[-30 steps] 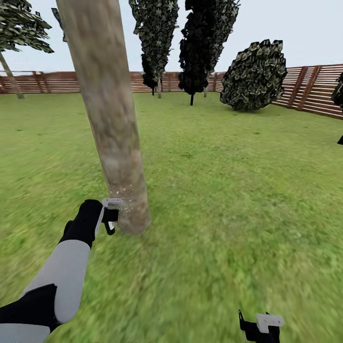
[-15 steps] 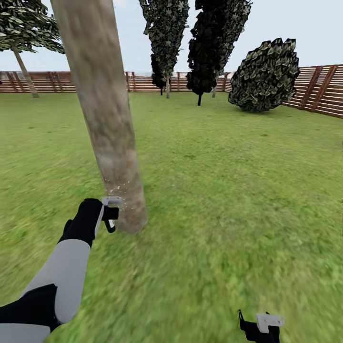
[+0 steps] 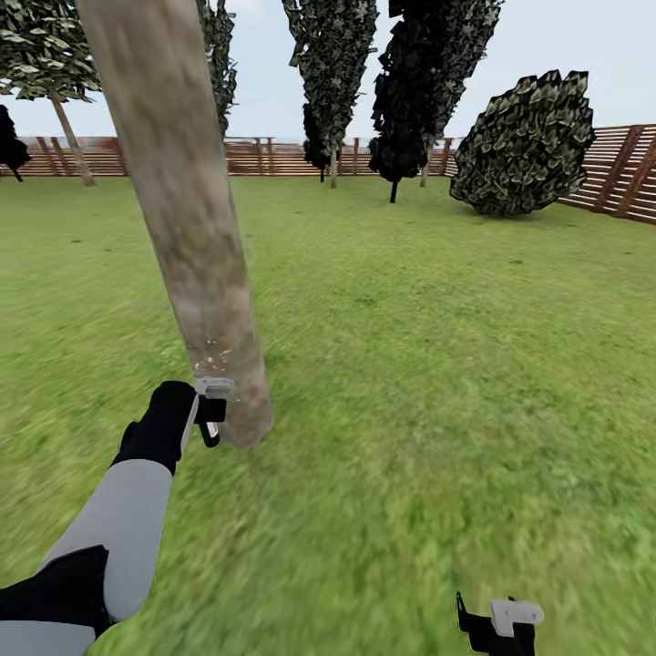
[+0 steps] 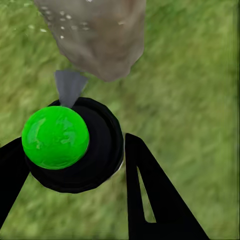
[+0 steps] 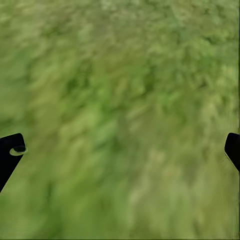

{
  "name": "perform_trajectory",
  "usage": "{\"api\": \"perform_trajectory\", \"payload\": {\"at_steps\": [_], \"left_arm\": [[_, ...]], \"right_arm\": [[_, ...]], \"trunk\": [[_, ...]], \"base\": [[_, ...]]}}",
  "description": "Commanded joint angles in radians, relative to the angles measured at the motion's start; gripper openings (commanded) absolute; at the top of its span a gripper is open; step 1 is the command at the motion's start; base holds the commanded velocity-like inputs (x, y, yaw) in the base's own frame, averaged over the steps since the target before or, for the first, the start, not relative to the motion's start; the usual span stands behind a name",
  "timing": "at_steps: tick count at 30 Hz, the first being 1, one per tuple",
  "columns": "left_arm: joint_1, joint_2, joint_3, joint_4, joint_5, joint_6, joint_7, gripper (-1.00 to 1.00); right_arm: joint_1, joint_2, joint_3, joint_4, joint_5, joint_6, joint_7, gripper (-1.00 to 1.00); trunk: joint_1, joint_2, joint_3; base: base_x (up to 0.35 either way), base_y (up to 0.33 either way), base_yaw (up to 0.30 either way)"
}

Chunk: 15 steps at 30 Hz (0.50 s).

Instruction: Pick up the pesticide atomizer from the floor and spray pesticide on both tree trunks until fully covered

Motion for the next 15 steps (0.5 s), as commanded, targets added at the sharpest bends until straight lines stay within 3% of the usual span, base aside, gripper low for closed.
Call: {"api": "perform_trajectory", "payload": {"at_steps": [1, 5, 8, 9, 11, 13, 15], "left_arm": [[0.0, 0.0, -0.001, 0.0, -0.001, 0.001, 0.001, -1.0], [0.001, 0.019, 0.0, 0.0, -0.006, 0.001, 0.0, -1.0], [0.024, 0.11, 0.001, 0.009, -0.004, -0.003, 0.0, -1.0], [0.039, 0.115, 0.0, 0.009, -0.002, -0.005, 0.0, -1.0], [0.067, 0.103, -0.001, 0.012, -0.001, -0.008, 0.002, -1.0], [0.081, 0.06, -0.008, 0.012, -0.001, -0.009, 0.003, -1.0], [0.084, 0.037, -0.013, 0.009, -0.001, -0.009, 0.003, -1.0]], "right_arm": [[0.0, 0.0, 0.0, 0.001, 0.0, 0.0, 0.0, 1.0], [0.0, 0.0, 0.0, 0.001, 0.0, 0.0, 0.0, 1.0], [0.0, 0.0, 0.0, 0.001, 0.0, 0.0, 0.0, 1.0], [0.0, 0.0, 0.0, 0.001, 0.0, 0.0, 0.0, 1.0], [0.0, 0.0, 0.0, 0.001, 0.0, 0.0, 0.0, 1.0], [0.0, 0.0, 0.0, 0.0, 0.0, -0.001, 0.0, 1.0], [0.0, 0.0, 0.0, 0.0, 0.0, -0.001, 0.0, 1.0]], "trunk": [[0.0, 0.0, 0.0], [0.0, 0.0, 0.0], [0.0, 0.0, 0.0], [0.0, 0.0, 0.0], [0.0, 0.0, 0.0], [0.0, 0.0, 0.0], [0.0, 0.0, 0.0]], "base": [[0.147, -0.264, 0.014], [0.158, -0.258, 0.004], [0.104, -0.262, 0.0], [0.022, -0.271, 0.0], [0.01, -0.272, 0.0], [0.002, -0.273, 0.0], [0.001, -0.273, 0.046]]}}
